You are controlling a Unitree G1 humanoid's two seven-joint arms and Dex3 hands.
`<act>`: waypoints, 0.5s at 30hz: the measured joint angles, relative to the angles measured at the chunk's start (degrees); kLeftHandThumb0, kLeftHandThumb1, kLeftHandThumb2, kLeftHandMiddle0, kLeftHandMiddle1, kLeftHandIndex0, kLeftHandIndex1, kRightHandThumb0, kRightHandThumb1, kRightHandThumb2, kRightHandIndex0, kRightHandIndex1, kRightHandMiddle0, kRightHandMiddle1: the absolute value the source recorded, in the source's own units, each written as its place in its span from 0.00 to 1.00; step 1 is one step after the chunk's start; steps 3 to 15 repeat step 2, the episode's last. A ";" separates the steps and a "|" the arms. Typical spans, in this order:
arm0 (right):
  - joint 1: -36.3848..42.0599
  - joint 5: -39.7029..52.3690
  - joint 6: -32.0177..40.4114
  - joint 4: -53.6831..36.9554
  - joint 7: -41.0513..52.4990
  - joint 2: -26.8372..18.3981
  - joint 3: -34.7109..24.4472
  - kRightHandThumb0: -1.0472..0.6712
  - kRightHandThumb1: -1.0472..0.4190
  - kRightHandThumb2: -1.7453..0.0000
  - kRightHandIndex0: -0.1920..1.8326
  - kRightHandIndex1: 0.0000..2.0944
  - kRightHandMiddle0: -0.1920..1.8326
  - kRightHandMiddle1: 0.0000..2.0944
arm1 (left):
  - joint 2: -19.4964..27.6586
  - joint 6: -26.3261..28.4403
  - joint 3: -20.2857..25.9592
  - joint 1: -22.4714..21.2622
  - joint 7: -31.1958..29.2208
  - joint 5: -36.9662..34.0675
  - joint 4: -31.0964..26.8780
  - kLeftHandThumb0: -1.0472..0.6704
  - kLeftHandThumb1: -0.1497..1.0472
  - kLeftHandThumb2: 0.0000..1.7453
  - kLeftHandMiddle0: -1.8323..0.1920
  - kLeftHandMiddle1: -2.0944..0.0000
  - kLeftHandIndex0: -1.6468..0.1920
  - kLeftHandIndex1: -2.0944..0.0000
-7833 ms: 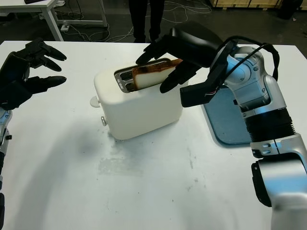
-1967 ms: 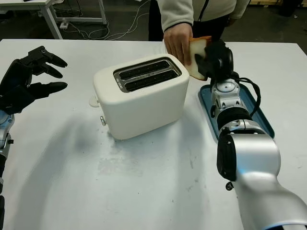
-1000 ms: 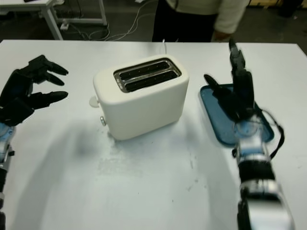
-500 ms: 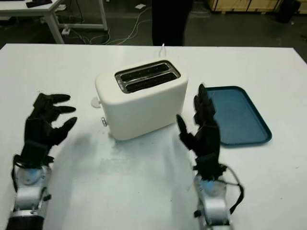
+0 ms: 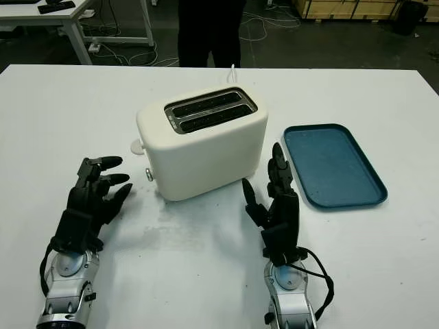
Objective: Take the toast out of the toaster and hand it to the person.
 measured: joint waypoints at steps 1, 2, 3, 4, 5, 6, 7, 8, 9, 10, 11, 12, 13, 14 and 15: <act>0.06 0.00 0.55 -0.16 0.00 0.10 0.04 0.34 0.09 0.75 0.12 0.01 0.12 0.00 | 0.00 -0.18 0.01 -0.18 0.01 0.01 0.24 0.00 0.89 0.11 0.91 0.25 0.90 0.31; 0.09 0.03 0.69 -0.25 0.02 0.16 0.05 0.34 0.09 0.75 0.11 0.00 0.12 0.00 | 0.00 -0.18 0.01 -0.26 0.00 -0.01 0.21 0.00 0.89 0.11 0.91 0.24 0.90 0.30; 0.09 0.03 0.69 -0.25 0.02 0.16 0.05 0.34 0.09 0.75 0.11 0.00 0.12 0.00 | 0.00 -0.18 0.01 -0.26 0.00 -0.01 0.21 0.00 0.89 0.11 0.91 0.24 0.90 0.30; 0.09 0.03 0.69 -0.25 0.02 0.16 0.05 0.34 0.09 0.75 0.11 0.00 0.12 0.00 | 0.00 -0.18 0.01 -0.26 0.00 -0.01 0.21 0.00 0.89 0.11 0.91 0.24 0.90 0.30; 0.09 0.03 0.69 -0.25 0.02 0.16 0.05 0.34 0.09 0.75 0.11 0.00 0.12 0.00 | 0.00 -0.18 0.01 -0.26 0.00 -0.01 0.21 0.00 0.89 0.11 0.91 0.24 0.90 0.30; 0.09 0.03 0.69 -0.25 0.02 0.16 0.05 0.34 0.09 0.75 0.11 0.00 0.12 0.00 | 0.00 -0.18 0.01 -0.26 0.00 -0.01 0.21 0.00 0.89 0.11 0.91 0.24 0.90 0.30; 0.09 0.03 0.69 -0.25 0.02 0.16 0.05 0.34 0.09 0.75 0.11 0.00 0.12 0.00 | 0.00 -0.18 0.01 -0.26 0.00 -0.01 0.21 0.00 0.89 0.11 0.91 0.24 0.90 0.30; 0.09 0.03 0.69 -0.25 0.02 0.16 0.05 0.34 0.09 0.75 0.11 0.00 0.12 0.00 | 0.00 -0.18 0.01 -0.26 0.00 -0.01 0.21 0.00 0.89 0.11 0.91 0.24 0.90 0.30; 0.09 0.03 0.69 -0.25 0.02 0.16 0.05 0.34 0.09 0.75 0.11 0.00 0.12 0.00 | 0.00 -0.18 0.01 -0.26 0.00 -0.01 0.21 0.00 0.89 0.11 0.91 0.24 0.90 0.30; 0.09 0.03 0.69 -0.25 0.02 0.16 0.05 0.34 0.09 0.75 0.11 0.00 0.12 0.00 | 0.00 -0.18 0.01 -0.26 0.00 -0.01 0.21 0.00 0.89 0.11 0.91 0.24 0.90 0.30; 0.09 0.03 0.69 -0.25 0.02 0.16 0.05 0.34 0.09 0.75 0.11 0.00 0.12 0.00 | 0.00 -0.18 0.01 -0.26 0.00 -0.01 0.21 0.00 0.89 0.11 0.91 0.24 0.90 0.30; 0.09 0.03 0.69 -0.25 0.02 0.16 0.05 0.34 0.09 0.75 0.11 0.00 0.12 0.00 | 0.00 -0.18 0.01 -0.26 0.00 -0.01 0.21 0.00 0.89 0.11 0.91 0.24 0.90 0.30; 0.09 0.03 0.69 -0.25 0.02 0.16 0.05 0.34 0.09 0.75 0.11 0.00 0.12 0.00 | 0.00 -0.18 0.01 -0.26 0.00 -0.01 0.21 0.00 0.89 0.11 0.91 0.24 0.90 0.30; 0.09 0.03 0.69 -0.25 0.02 0.16 0.05 0.34 0.09 0.75 0.11 0.00 0.12 0.00 | 0.00 -0.18 0.01 -0.26 0.00 -0.01 0.21 0.00 0.89 0.11 0.91 0.24 0.90 0.30; 0.09 0.03 0.69 -0.25 0.02 0.16 0.05 0.34 0.09 0.75 0.11 0.00 0.12 0.00 | 0.00 -0.18 0.01 -0.26 0.00 -0.01 0.21 0.00 0.89 0.11 0.91 0.24 0.90 0.30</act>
